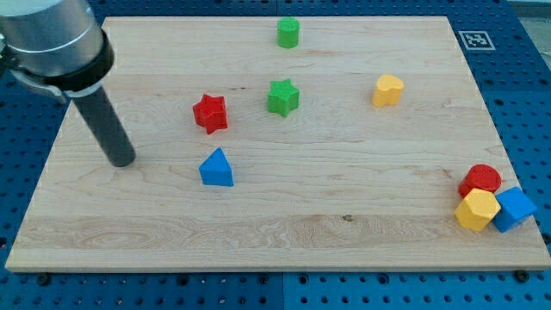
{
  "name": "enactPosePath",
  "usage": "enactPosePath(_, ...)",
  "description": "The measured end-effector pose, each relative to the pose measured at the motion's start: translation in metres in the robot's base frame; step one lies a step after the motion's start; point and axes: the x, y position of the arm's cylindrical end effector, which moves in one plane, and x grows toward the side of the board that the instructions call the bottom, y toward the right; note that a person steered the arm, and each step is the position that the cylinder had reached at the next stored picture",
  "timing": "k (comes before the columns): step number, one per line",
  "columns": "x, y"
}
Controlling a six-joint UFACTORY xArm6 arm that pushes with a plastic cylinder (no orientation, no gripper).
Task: Slide the blue triangle towards the yellow hexagon
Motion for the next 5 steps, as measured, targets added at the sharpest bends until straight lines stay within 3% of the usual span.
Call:
enactPosePath(2,0.022,0.100)
enactPosePath(5,0.056,0.184)
